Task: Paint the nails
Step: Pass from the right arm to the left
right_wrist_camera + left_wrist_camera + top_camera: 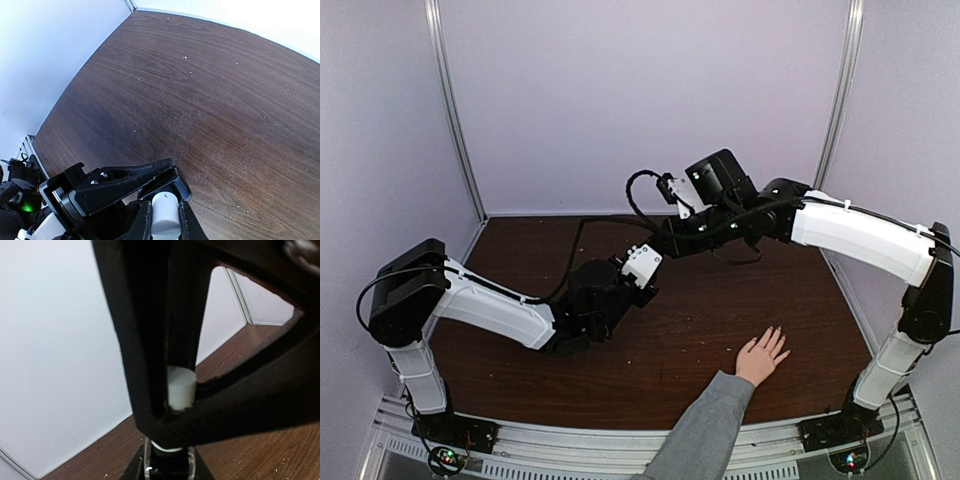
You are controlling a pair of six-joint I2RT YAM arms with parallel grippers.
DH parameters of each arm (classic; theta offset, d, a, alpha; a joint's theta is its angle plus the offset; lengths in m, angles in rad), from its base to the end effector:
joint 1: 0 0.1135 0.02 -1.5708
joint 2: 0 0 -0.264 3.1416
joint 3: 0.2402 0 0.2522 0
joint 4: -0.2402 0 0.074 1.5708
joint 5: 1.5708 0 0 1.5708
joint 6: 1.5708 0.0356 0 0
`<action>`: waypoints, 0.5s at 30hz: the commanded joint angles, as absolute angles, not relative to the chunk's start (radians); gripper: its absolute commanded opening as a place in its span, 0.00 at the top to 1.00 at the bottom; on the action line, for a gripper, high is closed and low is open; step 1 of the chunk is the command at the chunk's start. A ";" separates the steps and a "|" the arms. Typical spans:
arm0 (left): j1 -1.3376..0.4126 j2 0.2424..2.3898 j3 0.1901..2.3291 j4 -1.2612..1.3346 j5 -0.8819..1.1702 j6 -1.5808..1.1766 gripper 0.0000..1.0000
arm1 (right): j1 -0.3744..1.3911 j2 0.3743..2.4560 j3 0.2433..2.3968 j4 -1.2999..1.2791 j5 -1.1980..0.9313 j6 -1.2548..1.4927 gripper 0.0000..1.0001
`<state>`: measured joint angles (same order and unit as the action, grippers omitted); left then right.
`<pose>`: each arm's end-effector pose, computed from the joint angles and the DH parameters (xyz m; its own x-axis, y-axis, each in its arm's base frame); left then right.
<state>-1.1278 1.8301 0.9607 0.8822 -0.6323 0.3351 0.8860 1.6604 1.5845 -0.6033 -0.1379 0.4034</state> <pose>0.1880 -0.3472 0.2216 0.1616 0.2784 -0.9468 0.4472 0.8346 0.3217 0.2349 0.2954 0.3491 -0.6932 -0.2341 -0.6817 -0.6119 0.6910 0.3849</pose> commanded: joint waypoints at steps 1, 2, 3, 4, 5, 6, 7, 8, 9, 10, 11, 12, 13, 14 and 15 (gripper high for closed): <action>-1.167 1.830 0.970 0.975 -0.588 0.417 0.81 | 0.902 1.666 1.567 -0.596 -0.147 0.406 0.82; -1.167 1.829 0.968 0.976 -0.587 0.414 0.82 | 0.901 1.663 1.567 -0.595 -0.146 0.403 0.77; -1.167 1.825 0.966 0.975 -0.586 0.413 0.84 | 0.898 1.658 1.569 -0.595 -0.146 0.401 0.70; -1.167 1.821 0.964 0.973 -0.582 0.410 0.85 | 0.896 1.653 1.570 -0.595 -0.144 0.399 0.64; -1.167 1.819 0.962 0.971 -0.577 0.409 0.86 | 0.893 1.647 1.571 -0.594 -0.145 0.396 0.58; -1.167 1.815 0.962 0.965 -0.574 0.406 0.87 | 0.889 1.639 1.571 -0.593 -0.144 0.394 0.53; -1.167 1.812 0.962 0.959 -0.571 0.403 0.87 | 0.885 1.631 1.569 -0.591 -0.145 0.392 0.49; -1.168 1.809 0.961 0.952 -0.567 0.401 0.89 | 0.882 1.622 1.568 -0.587 -0.145 0.389 0.46; -1.168 1.807 0.960 0.946 -0.564 0.399 0.90 | 0.878 1.613 1.566 -0.585 -0.145 0.385 0.44; -1.168 1.805 0.959 0.941 -0.558 0.395 0.91 | 0.874 1.603 1.566 -0.583 -0.146 0.381 0.43; -1.168 1.801 0.957 0.933 -0.554 0.391 0.92 | 0.869 1.593 1.564 -0.578 -0.150 0.374 0.41; -1.169 1.797 0.956 0.925 -0.548 0.387 0.92 | 0.866 1.581 1.562 -0.574 -0.151 0.366 0.39; -1.169 1.794 0.952 0.914 -0.543 0.380 0.93 | 0.861 1.570 1.561 -0.572 -0.153 0.356 0.37; -1.168 1.787 0.949 0.904 -0.534 0.374 0.94 | 0.853 1.556 1.560 -0.572 -0.156 0.345 0.36; -1.169 1.776 0.942 0.889 -0.519 0.367 0.94 | 0.846 1.544 1.557 -0.572 -0.156 0.337 0.35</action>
